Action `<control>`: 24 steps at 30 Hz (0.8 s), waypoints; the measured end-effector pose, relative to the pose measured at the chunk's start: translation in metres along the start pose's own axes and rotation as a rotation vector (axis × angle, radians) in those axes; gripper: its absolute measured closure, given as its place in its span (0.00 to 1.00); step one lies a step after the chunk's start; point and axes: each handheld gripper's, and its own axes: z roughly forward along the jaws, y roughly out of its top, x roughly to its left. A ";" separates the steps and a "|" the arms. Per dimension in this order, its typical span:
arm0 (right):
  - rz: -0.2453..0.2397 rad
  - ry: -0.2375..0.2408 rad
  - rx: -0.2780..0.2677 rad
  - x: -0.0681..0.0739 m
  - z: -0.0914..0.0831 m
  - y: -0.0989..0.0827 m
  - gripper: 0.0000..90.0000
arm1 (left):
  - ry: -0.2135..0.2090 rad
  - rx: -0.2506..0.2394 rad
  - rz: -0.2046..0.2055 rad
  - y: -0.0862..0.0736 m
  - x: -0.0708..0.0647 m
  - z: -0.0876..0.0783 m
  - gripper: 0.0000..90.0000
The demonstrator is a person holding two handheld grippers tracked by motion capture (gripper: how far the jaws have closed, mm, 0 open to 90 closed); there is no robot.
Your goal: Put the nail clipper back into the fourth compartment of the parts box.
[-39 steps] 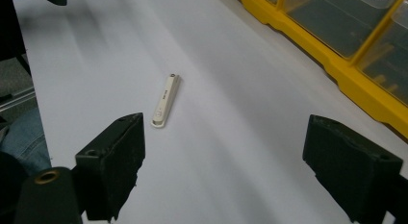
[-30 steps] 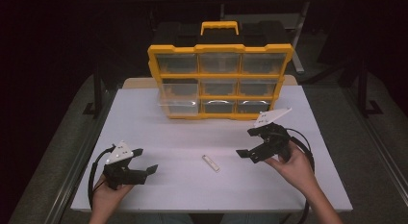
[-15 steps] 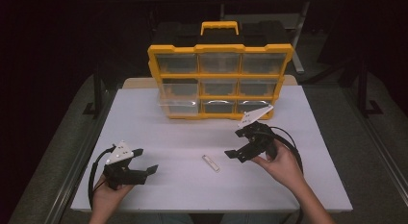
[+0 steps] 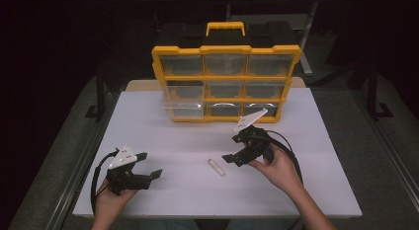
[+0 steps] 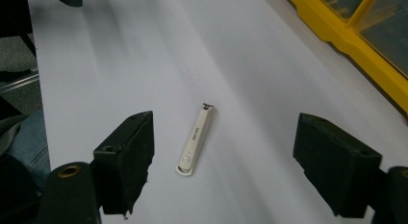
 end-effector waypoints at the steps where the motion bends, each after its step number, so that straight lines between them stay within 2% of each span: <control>1: -0.001 -0.001 0.004 0.001 0.002 0.001 0.26 | 0.002 0.004 0.006 0.000 0.000 0.000 0.21; 5: 0.002 -0.004 0.024 0.002 0.012 0.003 0.29 | 0.001 0.002 0.000 0.000 0.000 0.000 0.21; 6: 0.002 0.003 0.046 0.003 0.021 0.005 0.33 | -0.001 0.009 0.000 0.000 0.000 0.000 0.22; 9: 0.001 -0.003 0.067 0.006 0.031 0.007 0.35 | -0.004 0.006 -0.002 -0.001 0.000 0.000 0.22; 15: -0.035 -0.004 0.101 0.010 0.050 0.006 0.42 | -0.004 0.006 0.004 -0.001 0.001 0.000 0.22; 20: -0.019 0.001 0.148 0.012 0.062 0.004 0.49 | -0.005 0.009 0.001 -0.001 0.000 0.000 0.22; 24: -0.005 0.003 0.162 0.011 0.067 0.003 0.51 | -0.005 0.010 0.002 -0.001 0.000 0.000 0.22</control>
